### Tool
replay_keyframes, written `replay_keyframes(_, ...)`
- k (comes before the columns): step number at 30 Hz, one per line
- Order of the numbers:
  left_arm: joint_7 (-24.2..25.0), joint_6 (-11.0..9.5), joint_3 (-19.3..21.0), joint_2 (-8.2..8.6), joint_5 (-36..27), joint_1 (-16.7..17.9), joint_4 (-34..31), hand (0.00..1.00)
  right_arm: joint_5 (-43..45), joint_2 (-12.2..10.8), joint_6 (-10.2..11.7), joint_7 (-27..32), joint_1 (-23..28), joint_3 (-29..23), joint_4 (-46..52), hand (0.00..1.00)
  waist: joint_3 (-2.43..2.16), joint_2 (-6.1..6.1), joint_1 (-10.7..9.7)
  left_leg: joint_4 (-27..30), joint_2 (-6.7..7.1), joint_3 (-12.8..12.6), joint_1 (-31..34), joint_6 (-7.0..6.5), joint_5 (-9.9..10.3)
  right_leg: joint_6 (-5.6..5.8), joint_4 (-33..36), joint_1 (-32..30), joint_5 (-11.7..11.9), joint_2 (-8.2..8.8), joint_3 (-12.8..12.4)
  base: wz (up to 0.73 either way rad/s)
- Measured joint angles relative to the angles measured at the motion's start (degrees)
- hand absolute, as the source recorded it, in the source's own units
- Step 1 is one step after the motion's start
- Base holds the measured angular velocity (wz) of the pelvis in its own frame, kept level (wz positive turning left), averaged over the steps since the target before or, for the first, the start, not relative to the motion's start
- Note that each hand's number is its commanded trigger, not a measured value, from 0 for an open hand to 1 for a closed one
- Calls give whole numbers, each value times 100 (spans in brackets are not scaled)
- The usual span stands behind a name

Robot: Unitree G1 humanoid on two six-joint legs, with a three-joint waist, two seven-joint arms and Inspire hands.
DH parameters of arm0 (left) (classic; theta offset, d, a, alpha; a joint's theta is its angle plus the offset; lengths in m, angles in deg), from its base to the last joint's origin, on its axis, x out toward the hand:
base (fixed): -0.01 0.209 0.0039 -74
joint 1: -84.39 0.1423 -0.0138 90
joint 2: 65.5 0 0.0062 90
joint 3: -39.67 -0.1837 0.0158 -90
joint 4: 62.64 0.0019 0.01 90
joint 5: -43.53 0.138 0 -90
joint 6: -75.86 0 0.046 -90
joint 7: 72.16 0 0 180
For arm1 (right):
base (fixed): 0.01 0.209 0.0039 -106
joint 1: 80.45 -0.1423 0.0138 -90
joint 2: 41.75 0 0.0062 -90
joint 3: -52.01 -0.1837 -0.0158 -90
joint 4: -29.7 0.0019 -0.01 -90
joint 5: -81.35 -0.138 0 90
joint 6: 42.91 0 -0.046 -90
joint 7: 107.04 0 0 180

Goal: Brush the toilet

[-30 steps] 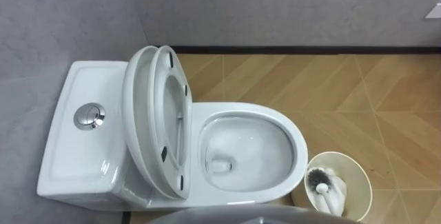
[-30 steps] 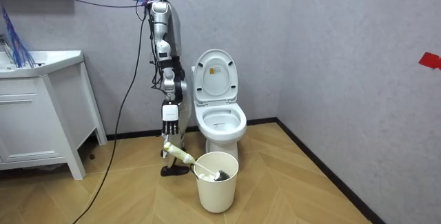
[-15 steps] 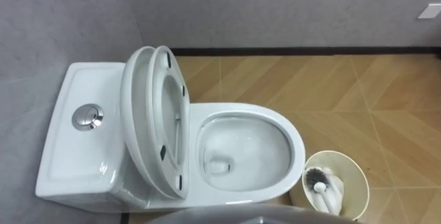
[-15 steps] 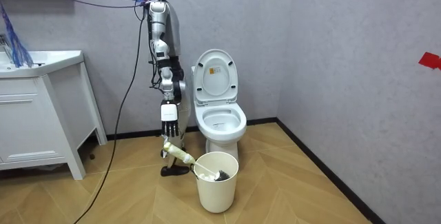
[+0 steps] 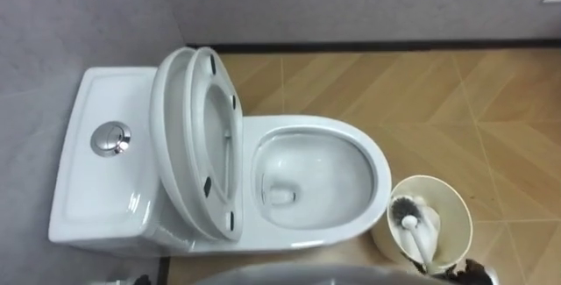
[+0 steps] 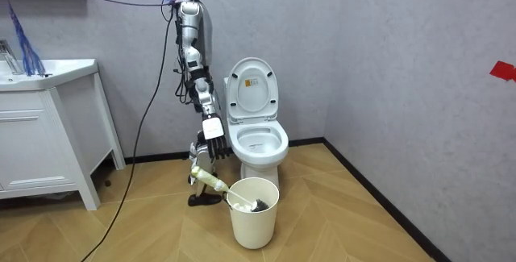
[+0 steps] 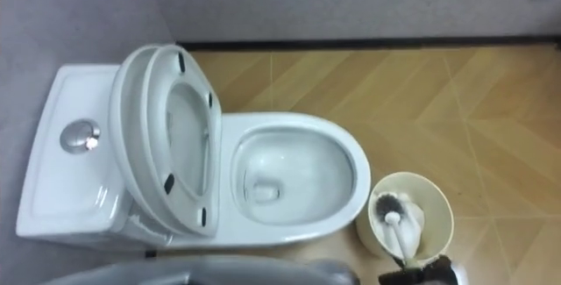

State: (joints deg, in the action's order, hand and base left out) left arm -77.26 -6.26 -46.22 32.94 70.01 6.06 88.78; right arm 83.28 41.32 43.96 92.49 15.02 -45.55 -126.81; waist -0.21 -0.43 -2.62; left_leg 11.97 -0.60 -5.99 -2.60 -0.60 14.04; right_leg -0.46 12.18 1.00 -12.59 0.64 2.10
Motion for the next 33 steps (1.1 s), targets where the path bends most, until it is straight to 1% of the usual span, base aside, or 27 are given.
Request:
replay_keyframes(2,-105,-114,0,-1,-1,-101,1,0,-315,1,98,69,-91,1,1,0,24,26,4,96,4,7,180,0,0,0,71,-151,0,13,50,6)
replay_keyframes(3,-119,-145,-5,-2,-5,-122,1,0,-391,1,123,95,-106,10,0,0,31,12,5,105,3,8,222,0,0,0,94,-200,0,13,52,4)
replay_keyframes(4,-173,-210,-42,-9,-4,-164,16,0,-474,0,180,123,-154,10,-32,0,35,20,6,154,2,8,334,0,0,0,178,-323,0,19,65,0)
replay_keyframes(5,-192,-237,-46,-9,-5,-197,30,0,-490,0,201,141,-173,8,-42,0,30,28,4,188,2,8,414,0,0,0,208,-386,0,27,91,6)
replay_keyframes(6,-223,-315,-47,-15,-4,-257,42,0,-488,0,240,165,-233,6,-84,0,22,62,-1,281,2,23,577,0,0,0,298,-510,0,40,130,9)
replay_keyframes(8,-293,-390,-84,-37,-16,-361,37,0,-487,0,269,168,-368,12,-165,0,35,65,7,491,3,73,869,0,0,-1,456,-766,1,53,141,8)
replay_keyframes(10,-348,-454,-86,-39,-146,-548,41,0,-496,10,300,208,-648,10,-511,0,72,48,6,773,-2,89,1271,-1,1,-11,593,-1088,7,69,165,7)
replay_keyframes(11,-351,-462,-94,-38,-188,-590,41,0,-533,16,300,217,-721,13,-567,0,78,49,10,837,2,110,1397,-1,1,-11,655,-1207,7,77,182,12)
replay_keyframes(12,-361,-491,-99,-37,-225,-725,44,0,-655,32,305,230,-863,14,-703,0,90,61,6,927,6,146,1615,-1,1,-12,771,-1423,6,90,216,16)
replay_keyframes(13,-427,-555,-105,-37,-238,-845,44,0,-752,41,304,233,-970,15,-789,0,112,76,21,969,7,148,1801,-3,0,-17,857,-1612,9,102,252,18)
replay_keyframes(14,-470,-583,-112,-37,-247,-891,45,0,-804,44,305,233,-1025,20,-830,0,123,88,35,988,8,147,1868,-27,-5,-18,889,-1683,10,109,266,12)
replay_keyframes(15,-551,-623,-177,-37,-347,-966,44,0,-881,55,306,232,-1110,62,-917,0,127,88,77,1015,23,140,1992,-85,-23,-17,960,-1829,10,125,265,6)
replay_keyframes(16,-591,-657,-260,-34,-466,-1032,40,0,-940,76,304,233,-1155,103,-963,0,132,101,106,1098,26,144,2135,-102,-17,-13,1021,-1965,8,134,265,0)
replay_keyframes(18,-624,-674,-339,-39,-601,-1121,35,0,-963,115,299,232,-1277,186,-984,0,140,119,170,1199,34,145,2384,-126,-10,-11,1184,-2235,5,155,265,0)
replay_keyframes(20,-695,-674,-385,-41,-758,-1201,36,0,-964,169,295,228,-1399,187,-1040,0,140,135,165,1289,46,151,2610,-145,-32,-11,1300,-2470,7,181,276,2)
replay_keyframes(24,-775,-702,-510,-104,-1105,-1235,29,0,-1127,285,296,243,-1565,186,-1144,0,148,115,169,1408,51,148,3028,-158,-80,-26,1456,-2892,30,215,297,2)
replay_keyframes(26,-833,-708,-569,-119,-1129,-1304,30,0,-1256,335,289,244,-1628,187,-1149,0,151,113,180,1470,53,143,3244,-164,-94,-29,1534,-3119,35,225,300,0)
replay_keyframes(28,-915,-738,-712,-154,-1136,-1355,29,0,-1387,397,290,241,-1632,351,-1144,0,162,93,184,1504,64,143,3430,-169,-107,-30,1600,-3322,35,236,293,0)
replay_keyframes(29,-944,-756,-744,-159,-1135,-1359,28,0,-1392,417,290,240,-1626,418,-1144,0,163,86,187,1518,68,138,3472,-169,-107,-31,1644,-3373,33,238,283,0)
replay_keyframes(31,-989,-802,-804,-190,-1137,-1429,0,0,-1409,494,285,230,-1655,460,-1139,0,171,72,185,1620,97,160,3751,-172,-110,-31,1776,-3667,18,256,265,0)
replay_keyframes(33,-1057,-794,-940,-222,-1136,-1514,0,0,-1359,546,263,230,-1683,468,-1140,0,174,77,175,1756,111,190,3976,-173,-110,-31,1902,-3889,1,279,269,5)
